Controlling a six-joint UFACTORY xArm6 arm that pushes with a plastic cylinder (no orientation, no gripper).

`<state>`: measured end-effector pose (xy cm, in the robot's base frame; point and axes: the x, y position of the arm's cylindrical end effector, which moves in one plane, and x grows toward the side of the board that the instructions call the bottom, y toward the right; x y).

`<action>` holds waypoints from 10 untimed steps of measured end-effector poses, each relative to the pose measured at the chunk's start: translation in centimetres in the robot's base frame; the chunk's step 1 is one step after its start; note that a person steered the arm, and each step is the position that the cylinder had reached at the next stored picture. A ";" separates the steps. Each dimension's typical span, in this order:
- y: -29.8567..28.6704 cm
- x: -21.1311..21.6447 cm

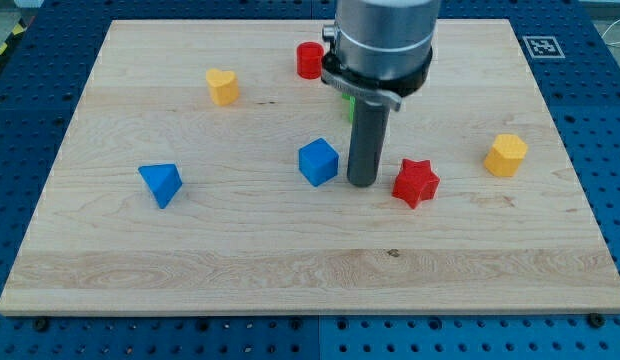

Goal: Move the red star slightly up

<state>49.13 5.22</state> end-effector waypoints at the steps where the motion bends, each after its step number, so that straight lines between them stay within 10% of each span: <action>1: 0.0 3.4; 3: 2.0 8.2; 10: 5.4 0.5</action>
<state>49.61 10.60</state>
